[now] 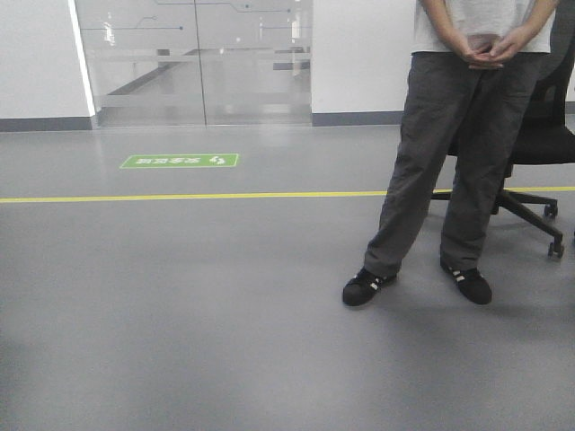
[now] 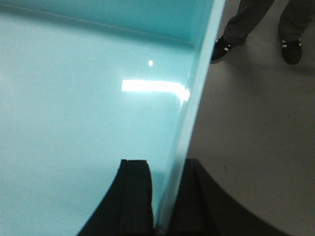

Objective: Fetch blue bin and place on conveyor start
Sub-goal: 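Hold the teal bin in both grippers while the base drives to the conveyor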

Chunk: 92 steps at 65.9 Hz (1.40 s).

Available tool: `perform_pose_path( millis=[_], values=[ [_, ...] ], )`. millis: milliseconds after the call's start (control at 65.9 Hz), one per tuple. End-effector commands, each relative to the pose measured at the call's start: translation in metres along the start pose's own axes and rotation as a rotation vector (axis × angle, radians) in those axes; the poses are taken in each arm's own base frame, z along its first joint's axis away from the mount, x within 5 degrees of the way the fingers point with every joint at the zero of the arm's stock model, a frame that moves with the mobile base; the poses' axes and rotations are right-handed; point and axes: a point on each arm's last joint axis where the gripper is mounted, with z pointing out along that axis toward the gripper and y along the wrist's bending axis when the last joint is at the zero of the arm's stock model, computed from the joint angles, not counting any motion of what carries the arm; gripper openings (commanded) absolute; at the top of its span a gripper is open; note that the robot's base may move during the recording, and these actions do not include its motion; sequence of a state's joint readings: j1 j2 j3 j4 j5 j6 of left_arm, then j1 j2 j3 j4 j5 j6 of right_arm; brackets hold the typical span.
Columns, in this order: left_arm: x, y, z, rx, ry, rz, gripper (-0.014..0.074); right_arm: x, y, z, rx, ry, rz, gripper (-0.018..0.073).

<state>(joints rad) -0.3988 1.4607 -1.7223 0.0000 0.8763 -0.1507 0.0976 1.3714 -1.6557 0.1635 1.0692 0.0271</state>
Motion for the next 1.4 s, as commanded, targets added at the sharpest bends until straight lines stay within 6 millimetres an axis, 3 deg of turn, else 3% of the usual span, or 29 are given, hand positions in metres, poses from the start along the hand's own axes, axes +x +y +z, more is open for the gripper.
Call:
perform_pose_path(
  millis=[0,561,1381],
  values=[
    [-0.009,-0.003,-0.010,0.026,-0.086,0.001,-0.0111,-0.004,0.000,-0.005,0.000,-0.044,-0.016,-0.0151],
    [-0.009,-0.001,-0.010,0.000,-0.090,0.024,-0.0111,-0.008,0.000,-0.004,-0.001,-0.079,-0.016,-0.0151],
    [-0.009,0.000,-0.010,-0.008,-0.092,0.031,-0.0111,-0.044,-0.008,0.046,0.008,-0.377,0.000,-0.0151]
  ],
)
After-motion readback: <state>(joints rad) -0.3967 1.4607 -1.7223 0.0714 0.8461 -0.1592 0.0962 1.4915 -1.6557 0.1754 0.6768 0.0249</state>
